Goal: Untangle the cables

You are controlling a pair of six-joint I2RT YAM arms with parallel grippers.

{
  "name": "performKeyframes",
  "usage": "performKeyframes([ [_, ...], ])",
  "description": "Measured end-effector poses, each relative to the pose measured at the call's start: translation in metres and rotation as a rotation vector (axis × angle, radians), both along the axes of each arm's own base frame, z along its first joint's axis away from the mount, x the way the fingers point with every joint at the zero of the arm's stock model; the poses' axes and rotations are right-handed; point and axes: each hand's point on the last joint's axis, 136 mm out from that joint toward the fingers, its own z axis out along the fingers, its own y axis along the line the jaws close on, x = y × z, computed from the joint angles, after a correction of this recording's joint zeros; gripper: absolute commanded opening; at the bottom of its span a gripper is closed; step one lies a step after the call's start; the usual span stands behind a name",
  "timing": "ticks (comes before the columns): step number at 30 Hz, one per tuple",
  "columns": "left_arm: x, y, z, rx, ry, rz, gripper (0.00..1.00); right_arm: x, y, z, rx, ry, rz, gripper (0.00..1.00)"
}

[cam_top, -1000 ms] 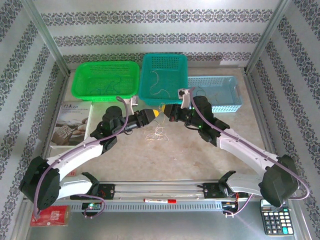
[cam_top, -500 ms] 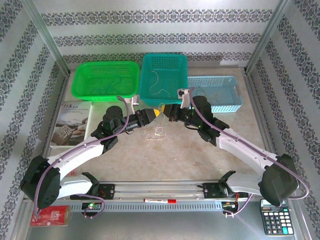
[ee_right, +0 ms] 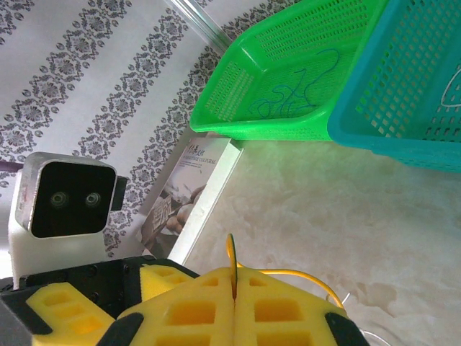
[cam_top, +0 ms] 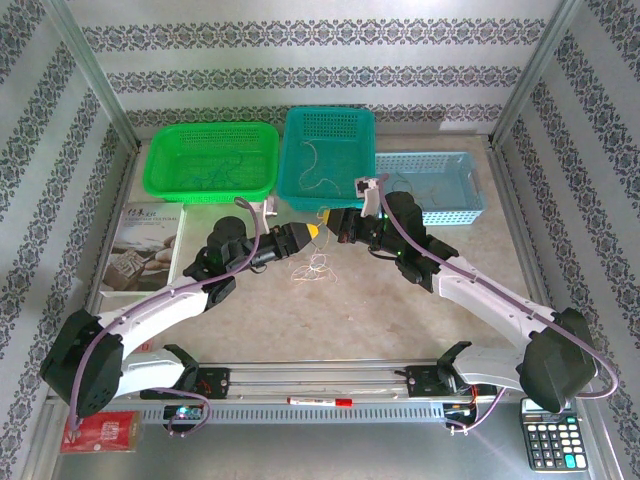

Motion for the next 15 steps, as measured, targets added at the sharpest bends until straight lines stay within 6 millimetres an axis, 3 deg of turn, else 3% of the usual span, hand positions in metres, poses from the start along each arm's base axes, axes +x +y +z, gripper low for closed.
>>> performKeyframes([
  [8, 0.001, -0.0006, -0.0032, 0.005, 0.008, 0.0, 0.3, 0.0004, 0.0003, 0.0013, 0.005, -0.003, -0.001, 0.0],
  [15, 0.0011, -0.0007, -0.0029, 0.003, 0.007, 0.0, 0.06, 0.0016, 0.0021, -0.0018, 0.011, 0.014, -0.001, 0.0],
])
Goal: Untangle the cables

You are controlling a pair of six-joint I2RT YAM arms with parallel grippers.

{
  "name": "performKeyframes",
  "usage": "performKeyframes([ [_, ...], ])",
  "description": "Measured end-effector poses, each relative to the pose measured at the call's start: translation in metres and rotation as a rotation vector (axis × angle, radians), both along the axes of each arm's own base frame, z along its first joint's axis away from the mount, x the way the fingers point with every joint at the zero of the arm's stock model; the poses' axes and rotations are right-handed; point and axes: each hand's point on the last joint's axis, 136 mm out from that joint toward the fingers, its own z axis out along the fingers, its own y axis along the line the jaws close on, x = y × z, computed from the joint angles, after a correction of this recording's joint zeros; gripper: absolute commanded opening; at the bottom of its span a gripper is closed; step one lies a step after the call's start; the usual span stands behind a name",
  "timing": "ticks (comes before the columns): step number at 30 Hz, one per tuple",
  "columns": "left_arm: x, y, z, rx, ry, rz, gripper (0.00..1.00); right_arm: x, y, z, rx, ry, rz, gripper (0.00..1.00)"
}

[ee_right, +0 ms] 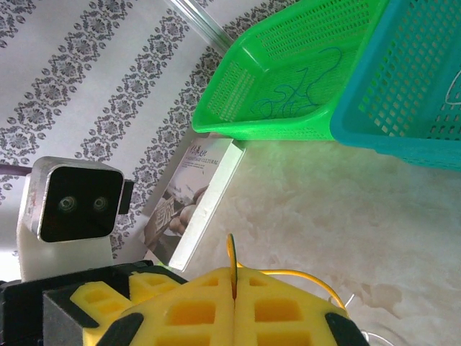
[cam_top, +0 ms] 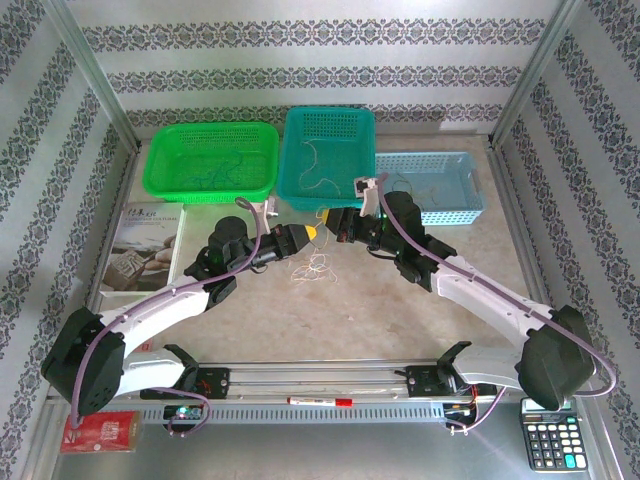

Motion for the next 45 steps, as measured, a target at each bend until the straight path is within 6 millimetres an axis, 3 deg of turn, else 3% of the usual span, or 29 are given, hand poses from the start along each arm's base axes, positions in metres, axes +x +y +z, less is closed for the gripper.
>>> performKeyframes([
  [2, 0.0, 0.0, 0.0, 0.0, 0.0, 0.0, 0.0, 0.0, 0.0, 0.0, 0.001, -0.001, -0.001, 0.0],
  [7, 0.001, -0.001, 0.004, -0.004, -0.01, -0.001, 0.0, -0.001, -0.001, -0.008, -0.006, 0.009, -0.002, 0.0],
  [8, 0.001, -0.001, 0.006, -0.006, -0.012, -0.001, 0.0, -0.001, -0.002, -0.01, -0.009, 0.013, -0.002, 0.04],
  [11, 0.002, -0.001, 0.014, -0.014, -0.026, 0.0, 0.0, -0.002, -0.002, -0.016, -0.017, 0.021, -0.001, 0.32],
  [13, 0.002, -0.002, 0.023, -0.023, -0.04, 0.0, 0.0, -0.002, -0.006, -0.022, -0.024, 0.03, -0.012, 0.44],
  [20, 0.002, 0.0, 0.056, -0.06, -0.102, 0.004, 0.0, -0.007, -0.019, -0.053, -0.092, 0.033, -0.033, 0.59],
  [24, 0.002, 0.0, 0.064, -0.068, -0.115, 0.008, 0.0, -0.011, -0.019, -0.065, -0.115, 0.022, -0.021, 0.61],
  [28, 0.003, 0.0, 0.065, -0.067, -0.113, 0.012, 0.0, -0.014, -0.006, -0.066, -0.122, -0.011, 0.008, 0.62],
  [33, 0.003, 0.001, 0.069, -0.07, -0.118, 0.015, 0.0, -0.007, 0.001, -0.079, -0.14, -0.021, 0.004, 0.6],
  [39, 0.002, 0.002, 0.073, -0.076, -0.121, 0.018, 0.0, 0.013, 0.001, -0.092, -0.149, -0.048, -0.071, 0.45],
  [45, -0.001, 0.006, 0.091, -0.118, -0.13, 0.028, 0.0, 0.03, -0.003, -0.131, -0.17, -0.033, -0.15, 0.39],
])
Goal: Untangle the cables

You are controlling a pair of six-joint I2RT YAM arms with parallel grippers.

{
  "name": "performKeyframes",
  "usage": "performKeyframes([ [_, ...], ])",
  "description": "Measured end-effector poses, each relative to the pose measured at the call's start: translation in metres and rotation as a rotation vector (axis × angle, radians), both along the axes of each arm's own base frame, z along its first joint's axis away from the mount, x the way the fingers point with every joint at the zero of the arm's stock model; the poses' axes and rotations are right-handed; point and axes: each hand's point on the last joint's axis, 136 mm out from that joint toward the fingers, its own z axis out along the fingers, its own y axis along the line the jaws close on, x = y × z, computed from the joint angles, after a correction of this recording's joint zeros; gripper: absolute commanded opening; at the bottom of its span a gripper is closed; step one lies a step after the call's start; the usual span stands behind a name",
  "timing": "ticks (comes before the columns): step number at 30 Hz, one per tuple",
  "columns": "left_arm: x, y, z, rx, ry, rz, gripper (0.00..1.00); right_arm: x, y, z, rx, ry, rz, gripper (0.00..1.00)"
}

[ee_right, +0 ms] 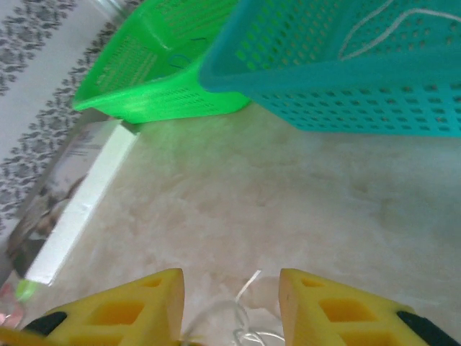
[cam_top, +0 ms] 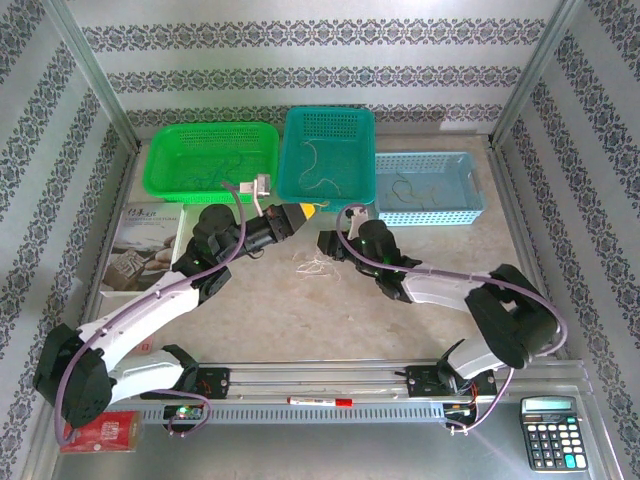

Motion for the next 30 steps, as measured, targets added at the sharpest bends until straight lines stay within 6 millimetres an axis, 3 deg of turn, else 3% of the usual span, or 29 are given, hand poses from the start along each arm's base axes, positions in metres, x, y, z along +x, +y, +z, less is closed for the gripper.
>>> performKeyframes([
  [7, -0.013, 0.012, 0.057, -0.095, -0.086, 0.018, 0.0, 0.005, -0.005, -0.043, -0.015, 0.056, -0.053, 0.41],
  [10, -0.019, 0.017, 0.077, -0.124, -0.121, 0.021, 0.0, 0.004, -0.006, -0.046, -0.004, 0.063, -0.063, 0.49],
  [14, -0.023, 0.023, 0.086, -0.137, -0.137, 0.036, 0.0, 0.001, -0.009, -0.041, 0.009, 0.054, -0.065, 0.53],
  [18, -0.021, 0.023, 0.08, -0.122, -0.119, 0.045, 0.0, -0.006, -0.019, -0.017, 0.037, 0.019, -0.072, 0.54],
  [26, -0.017, 0.021, 0.057, -0.066, -0.096, 0.057, 0.0, -0.013, -0.069, 0.073, 0.108, -0.136, -0.151, 0.57],
  [30, -0.013, 0.019, 0.042, -0.037, -0.067, 0.061, 0.0, -0.028, -0.075, 0.108, 0.135, -0.203, -0.119, 0.61],
])
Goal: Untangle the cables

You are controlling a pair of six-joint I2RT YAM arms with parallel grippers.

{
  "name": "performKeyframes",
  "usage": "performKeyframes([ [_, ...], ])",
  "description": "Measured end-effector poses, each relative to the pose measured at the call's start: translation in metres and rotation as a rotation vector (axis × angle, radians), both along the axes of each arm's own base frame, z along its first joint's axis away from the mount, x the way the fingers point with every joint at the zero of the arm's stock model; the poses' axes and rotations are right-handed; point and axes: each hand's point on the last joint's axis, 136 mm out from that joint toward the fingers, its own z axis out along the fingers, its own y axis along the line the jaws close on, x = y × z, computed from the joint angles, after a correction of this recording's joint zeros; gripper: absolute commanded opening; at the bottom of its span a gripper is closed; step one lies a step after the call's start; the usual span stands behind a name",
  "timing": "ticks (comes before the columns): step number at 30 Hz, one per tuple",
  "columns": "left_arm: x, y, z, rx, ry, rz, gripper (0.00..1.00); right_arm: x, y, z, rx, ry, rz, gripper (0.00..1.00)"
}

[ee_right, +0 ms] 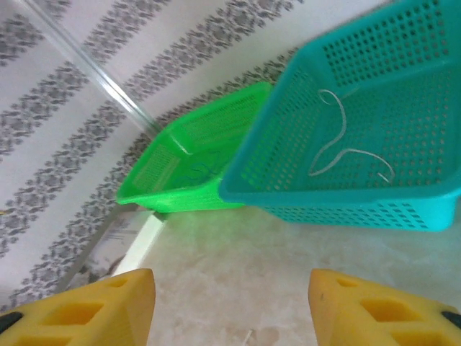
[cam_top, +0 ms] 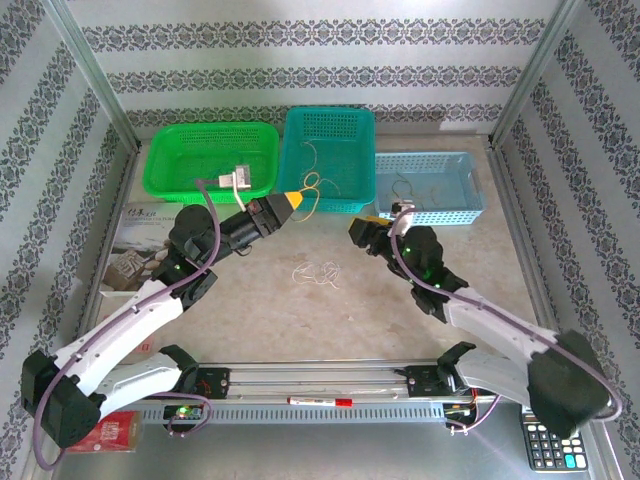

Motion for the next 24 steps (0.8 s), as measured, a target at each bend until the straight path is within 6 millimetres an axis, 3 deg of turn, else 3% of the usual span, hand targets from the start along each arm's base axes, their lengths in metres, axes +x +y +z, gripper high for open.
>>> performKeyframes([
  [5, 0.003, -0.001, -0.006, 0.01, 0.011, 0.001, 0.0, -0.018, 0.018, 0.033, 0.026, -0.061, 0.114, 0.65],
  [14, 0.003, -0.002, -0.008, 0.012, 0.014, 0.001, 0.0, -0.048, 0.065, 0.075, 0.057, -0.132, 0.294, 0.71],
  [18, 0.003, -0.001, -0.008, 0.013, 0.014, 0.005, 0.0, -0.047, 0.079, 0.077, 0.055, -0.128, 0.32, 0.72],
  [24, 0.004, -0.002, -0.009, 0.015, 0.018, 0.005, 0.0, -0.035, 0.095, 0.058, 0.024, -0.083, 0.328, 0.69],
])
